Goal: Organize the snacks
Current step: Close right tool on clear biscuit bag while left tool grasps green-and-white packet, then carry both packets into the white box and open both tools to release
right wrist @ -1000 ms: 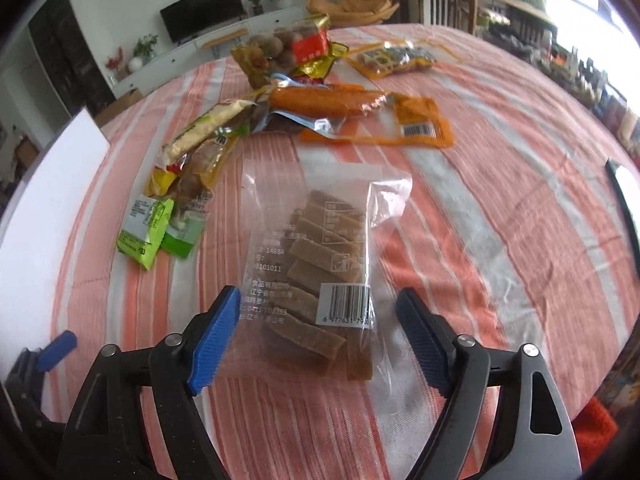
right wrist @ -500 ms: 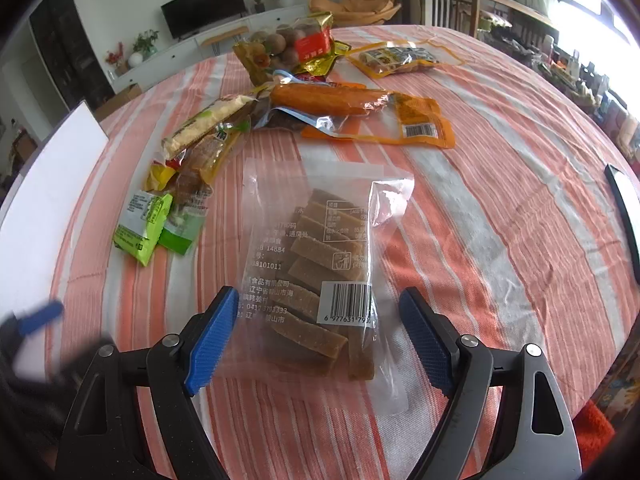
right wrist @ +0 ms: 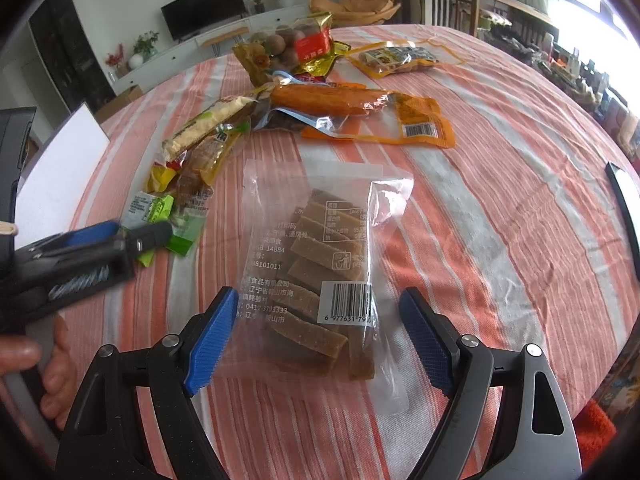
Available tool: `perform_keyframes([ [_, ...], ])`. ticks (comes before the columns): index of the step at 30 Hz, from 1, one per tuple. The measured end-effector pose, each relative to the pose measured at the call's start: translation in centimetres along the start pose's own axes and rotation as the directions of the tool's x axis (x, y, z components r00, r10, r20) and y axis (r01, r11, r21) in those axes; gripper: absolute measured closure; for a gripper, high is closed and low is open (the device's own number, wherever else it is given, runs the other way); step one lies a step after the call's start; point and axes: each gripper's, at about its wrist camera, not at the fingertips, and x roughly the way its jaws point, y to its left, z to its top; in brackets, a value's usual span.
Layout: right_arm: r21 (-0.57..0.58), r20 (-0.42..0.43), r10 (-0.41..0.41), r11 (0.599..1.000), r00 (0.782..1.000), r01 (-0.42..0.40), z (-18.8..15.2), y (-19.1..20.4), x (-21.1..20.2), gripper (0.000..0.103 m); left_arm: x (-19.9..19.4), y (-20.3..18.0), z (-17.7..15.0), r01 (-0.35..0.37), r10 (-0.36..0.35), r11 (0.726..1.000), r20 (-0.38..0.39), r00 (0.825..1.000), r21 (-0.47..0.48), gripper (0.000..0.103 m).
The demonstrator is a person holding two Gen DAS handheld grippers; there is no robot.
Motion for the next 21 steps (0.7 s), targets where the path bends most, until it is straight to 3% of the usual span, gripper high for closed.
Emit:
perform_keyframes([
  [1,0.016,0.004,0.02,1.0,1.0,-0.02,0.0,-0.3,-0.1,0.018,-0.5,0.5,-0.3,0.036,-0.036,0.999,0.0,0.999,-0.037,0.053],
  [3,0.085,0.035,0.094,0.992,0.995,-0.096,0.2,-1.7,-0.9,0.018,-1.4,0.9,-0.9,0.024,-0.024,0.998,0.006,1.0,-0.052,0.053],
  [6,0.281,0.157,0.222,0.924,0.962,-0.259,0.0,-6.2,-2.6,0.018,-3.9,1.2,-2.9,0.035,-0.034,0.998,0.019,0.999,-0.059,0.053],
  [8,0.36,0.148,0.239,0.891,0.96,-0.277,0.2,-7.8,-2.4,0.017,-5.3,1.0,-3.7,0.036,-0.034,0.998,0.034,0.999,-0.051,0.053],
  [10,0.322,0.07,0.255,0.909,0.964,-0.264,1.1,-6.8,-1.5,0.017,-6.8,0.9,-4.2,0.059,-0.056,0.997,0.055,0.997,-0.059,0.053],
  [12,0.183,-0.034,0.219,0.96,0.975,-0.21,2.0,-3.8,-0.3,0.017,-7.9,0.8,-4.3,0.078,-0.074,0.995,0.065,0.995,-0.06,0.053],
  [13,0.107,-0.099,0.17,0.981,0.98,-0.16,2.4,-2.0,0.5,0.017,-8.5,0.6,-4.3,0.086,-0.082,0.995,0.071,0.994,-0.054,0.053],
  [14,0.015,-0.111,0.077,0.997,0.991,-0.075,2.6,-0.2,0.9,0.017,-9.3,0.5,-4.3,0.094,-0.09,0.995,0.079,0.993,-0.046,0.053],
  [16,-0.092,-0.141,-0.023,0.996,0.99,0.01,2.8,1.7,1.7,0.024,-11.2,0.7,-4.2,0.113,-0.109,0.993,0.105,0.989,-0.036,0.053],
  [18,-0.129,-0.129,-0.089,0.989,0.988,0.072,2.8,1.8,1.5,0.042,-13.5,1.6,-4.1,0.134,-0.128,0.99,0.138,0.982,-0.036,0.053],
  [21,-0.047,-0.138,-0.01,0.999,0.99,0.003,2.5,-0.3,0.7,0.045,-16.7,4.1,-4.3,0.116,-0.107,0.992,0.188,0.976,-0.04,0.053],
])
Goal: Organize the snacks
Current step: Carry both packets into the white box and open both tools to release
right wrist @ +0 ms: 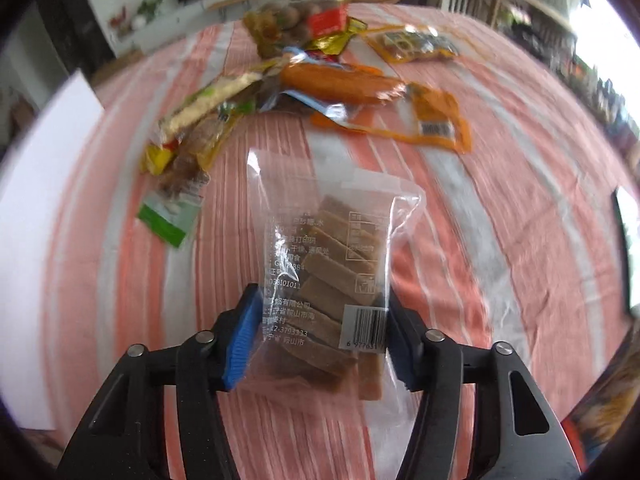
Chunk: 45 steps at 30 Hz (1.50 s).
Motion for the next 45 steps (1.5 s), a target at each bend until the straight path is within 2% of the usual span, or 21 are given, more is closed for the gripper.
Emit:
perform_keyframes([
  [3,0.138,0.003,0.147,0.98,0.989,-0.146,-0.2,-2.7,-1.3,0.045,-3.2,3.8,-0.1,-0.065,0.066,0.997,0.034,0.997,-0.033,0.053],
  [4,0.19,0.023,0.232,0.954,0.973,-0.232,-0.3,-3.3,-2.3,0.045,-3.9,5.2,-0.3,-0.093,0.095,0.994,0.036,0.995,-0.048,0.053],
  [6,0.207,0.056,0.33,0.92,0.942,-0.334,-0.3,-2.0,-4.0,0.045,-5.3,8.0,-0.6,-0.158,0.161,0.984,0.032,0.986,-0.079,0.053],
  [9,0.137,0.088,0.487,0.858,0.869,-0.495,1.1,2.9,-7.7,0.044,-6.5,12.0,-1.4,-0.255,0.259,0.958,0.008,0.966,-0.13,0.053],
  [10,0.087,0.085,0.556,0.823,0.827,-0.562,1.7,5.8,-9.2,0.044,-7.0,13.7,-1.9,-0.287,0.289,0.944,-0.009,0.957,-0.161,0.053],
  [13,-0.039,0.037,0.659,0.752,0.751,-0.658,2.2,13.5,-11.9,0.044,-8.0,16.7,-3.3,-0.358,0.36,0.91,-0.03,0.932,-0.21,0.053],
  [16,-0.133,-0.057,0.704,0.698,0.708,-0.704,1.7,20.6,-12.2,0.044,-8.8,19.2,-5.1,-0.412,0.412,0.872,-0.057,0.909,-0.264,0.052],
  [18,-0.182,-0.144,0.718,0.658,0.681,-0.731,1.0,25.9,-11.3,0.037,-9.3,21.2,-6.5,-0.447,0.443,0.835,-0.089,0.892,-0.321,0.042],
  [20,-0.217,-0.209,0.718,0.629,0.664,-0.747,0.5,29.1,-10.0,0.032,-9.4,22.9,-7.7,-0.47,0.462,0.801,-0.117,0.879,-0.37,0.006],
  [21,-0.236,-0.262,0.703,0.618,0.661,-0.75,0.2,30.8,-9.0,0.031,-9.8,23.6,-8.5,-0.479,0.476,0.781,-0.116,0.872,-0.401,0.004],
  [23,-0.246,-0.302,0.676,0.625,0.672,-0.74,-0.2,31.7,-8.0,0.031,-10.2,24.7,-9.3,-0.48,0.481,0.76,-0.118,0.869,-0.438,0.004],
  [25,-0.284,-0.265,0.663,0.64,0.7,-0.714,0.0,30.8,-8.4,0.031,-10.2,25.1,-9.5,-0.472,0.474,0.75,-0.12,0.872,-0.463,0.004],
  [27,-0.316,-0.216,0.647,0.663,0.732,-0.679,0.2,29.4,-8.9,0.031,-10.1,24.6,-9.0,-0.452,0.467,0.758,-0.094,0.879,-0.471,0.004],
  [28,-0.333,-0.176,0.631,0.684,0.756,-0.649,0.6,28.1,-9.2,0.031,-10.0,24.1,-8.4,-0.435,0.458,0.769,-0.071,0.886,-0.468,0.004],
  [31,-0.337,-0.033,0.555,0.777,0.831,-0.532,1.6,22.8,-8.9,0.026,-9.4,19.9,-6.3,-0.344,0.391,0.841,0.03,0.92,-0.417,0.004],
  [34,-0.264,0.125,0.328,0.921,0.936,-0.288,1.8,15.6,-5.9,0.026,-8.4,14.0,-4.1,-0.22,0.26,0.925,0.092,0.961,-0.311,0.004],
  [36,-0.201,0.18,0.172,0.97,0.969,-0.135,1.5,11.4,-4.0,0.026,-6.8,9.5,-2.9,-0.117,0.139,0.968,0.084,0.987,-0.221,0.004],
  [38,-0.118,0.202,0.02,0.993,0.979,0.004,0.9,7.2,-1.7,0.026,-4.1,4.8,-2.4,-0.005,0.009,0.992,0.025,1.0,-0.127,0.004],
  [41,-0.031,0.226,-0.076,0.996,0.971,0.085,-0.3,1.9,-0.5,0.026,0.5,-0.5,-1.9,0.11,-0.114,0.992,-0.077,0.99,-0.062,0.004],
  [43,0.045,0.216,-0.064,0.997,0.974,0.056,0.0,0.4,-0.5,0.026,3.7,-2.4,-2.2,0.112,-0.115,0.993,-0.115,0.987,-0.029,0.004],
  [45,0.046,0.248,-0.119,0.993,0.962,0.111,0.1,0.3,-1.5,0.026,6.9,-3.2,-2.8,0.054,-0.052,0.998,-0.136,0.989,0.014,0.004],
])
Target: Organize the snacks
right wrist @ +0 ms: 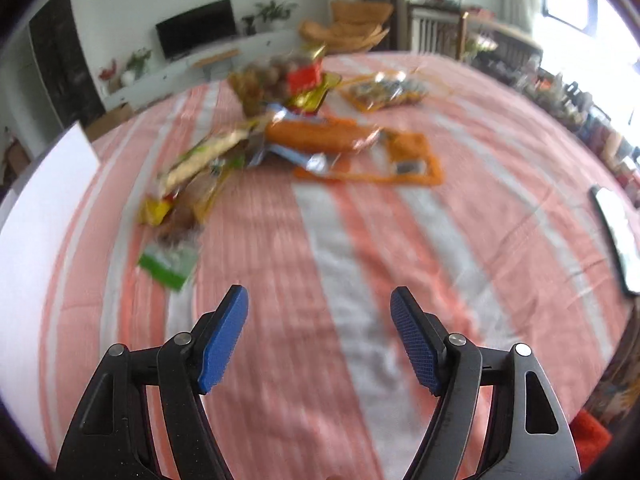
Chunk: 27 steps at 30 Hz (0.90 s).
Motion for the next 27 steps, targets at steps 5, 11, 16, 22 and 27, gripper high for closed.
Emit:
perform_keyframes([
  [5,-0.021,-0.027,-0.08,0.997,0.996,0.079,-0.3,0.7,1.6,0.026,5.9,-0.2,0.2,-0.131,0.131,0.991,0.004,0.991,0.018,0.004],
  [11,-0.008,-0.061,-0.076,0.997,0.995,0.076,-1.9,0.7,2.1,0.026,8.6,0.8,-0.5,-0.235,0.234,0.971,0.019,0.972,0.037,0.004],
  [16,0.008,-0.063,-0.06,0.998,0.996,0.061,-2.3,0.5,1.8,0.021,8.8,1.0,-0.7,-0.249,0.248,0.967,0.021,0.968,0.053,0.0],
  [22,0.015,-0.053,-0.068,0.998,0.996,0.069,-2.4,0.5,1.9,0.016,8.4,1.0,-0.5,-0.252,0.251,0.966,0.019,0.968,0.058,0.0],
  [27,0.014,-0.05,-0.07,0.997,0.996,0.07,-2.4,0.5,1.9,0.016,8.5,1.0,-0.6,-0.251,0.251,0.966,0.019,0.968,0.057,0.0],
])
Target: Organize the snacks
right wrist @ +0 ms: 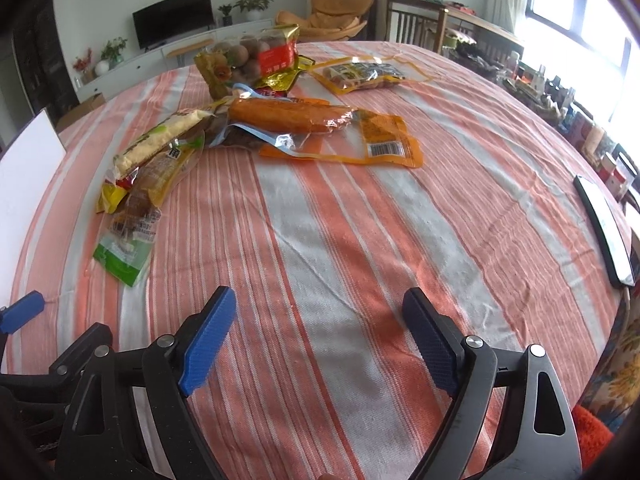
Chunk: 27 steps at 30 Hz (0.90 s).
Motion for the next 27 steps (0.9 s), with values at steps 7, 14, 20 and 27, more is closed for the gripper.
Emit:
perform_keyframes([
  [7,0.004,-0.001,-0.004,1.0,1.0,0.004,0.0,0.03,-0.01,0.015,0.0,0.02,-0.01,0.0,0.0,1.0,0.0,1.0,0.0,0.0],
  [14,0.009,-0.002,-0.008,1.0,1.0,0.008,0.0,0.04,-0.09,0.015,0.0,0.05,0.01,0.0,0.0,1.0,0.0,1.0,0.0,0.0],
  [20,0.009,0.003,-0.009,1.0,1.0,0.009,0.01,0.03,-0.15,0.015,0.02,0.06,0.0,0.0,0.0,1.0,0.0,1.0,0.0,0.0],
  [27,0.01,0.004,-0.009,1.0,1.0,0.009,0.0,0.05,-0.14,0.015,0.03,0.03,-0.01,0.0,0.0,1.0,0.0,1.0,0.0,0.0],
])
